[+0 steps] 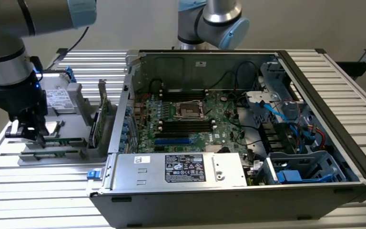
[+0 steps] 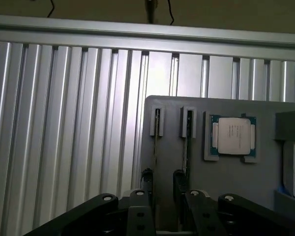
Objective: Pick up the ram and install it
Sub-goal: 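Pick up the ram and move it above insertion slot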
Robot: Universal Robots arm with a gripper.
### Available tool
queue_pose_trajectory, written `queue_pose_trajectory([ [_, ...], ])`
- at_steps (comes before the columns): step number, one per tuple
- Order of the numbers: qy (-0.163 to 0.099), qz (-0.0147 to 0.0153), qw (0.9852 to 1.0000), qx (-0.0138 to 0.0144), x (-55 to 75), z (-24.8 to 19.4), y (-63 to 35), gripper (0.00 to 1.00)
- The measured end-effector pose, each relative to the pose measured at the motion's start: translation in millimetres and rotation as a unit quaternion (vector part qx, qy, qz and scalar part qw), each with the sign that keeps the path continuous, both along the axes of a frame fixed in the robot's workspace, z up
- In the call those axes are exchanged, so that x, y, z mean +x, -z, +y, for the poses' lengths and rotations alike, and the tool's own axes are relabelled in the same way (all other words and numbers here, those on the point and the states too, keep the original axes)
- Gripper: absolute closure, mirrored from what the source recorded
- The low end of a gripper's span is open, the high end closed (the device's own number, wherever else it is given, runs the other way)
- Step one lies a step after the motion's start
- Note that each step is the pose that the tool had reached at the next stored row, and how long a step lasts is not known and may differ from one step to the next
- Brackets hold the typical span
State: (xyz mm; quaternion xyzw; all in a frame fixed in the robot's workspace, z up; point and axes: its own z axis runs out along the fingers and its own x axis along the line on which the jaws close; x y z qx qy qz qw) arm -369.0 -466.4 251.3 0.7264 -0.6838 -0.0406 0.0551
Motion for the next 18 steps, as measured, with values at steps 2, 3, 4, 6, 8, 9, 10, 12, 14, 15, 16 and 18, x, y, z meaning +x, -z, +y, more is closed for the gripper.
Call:
queue_pose_trajectory([
  [2,-0.002,-0.0005,1.0,0.0,-0.7,-1.9,3.5,0.69],
  [3,-0.002,-0.0015,1.0,0.0002,-0.9,-2.7,4.8,0.69],
  [4,-0.002,-0.003,1.0,0.0003,-1.1,-3.2,5.9,0.69],
  [6,-0.002,-0.0078,1.0,0.0005,-1.1,-3.9,7.8,0.69],
  [8,-0.002,-0.0113,0.9999,0.0007,-1.0,-4.1,10.2,0.69],
  [9,-0.003,-0.0125,0.9999,0.0007,-1.1,-4.1,11.6,0.69],
  [10,-0.003,-0.0135,0.9999,0.0007,-1.2,-4.1,13.0,0.69],
  [12,-0.004,-0.015,0.9999,0.0008,-1.3,-4.1,16.3,0.69],
  [14,-0.005,-0.016,0.9999,0.0008,-1.5,-4.1,19.9,0.69],
  [15,-0.006,-0.0162,0.9999,0.0009,-1.6,-4.1,21.8,0.69],
  [16,-0.007,-0.0164,0.9998,0.0008,-1.6,-4.1,23.5,0.69],
  [18,-0.009,-0.0167,0.9998,0.0009,-1.6,-4.1,27.2,0.69],
])
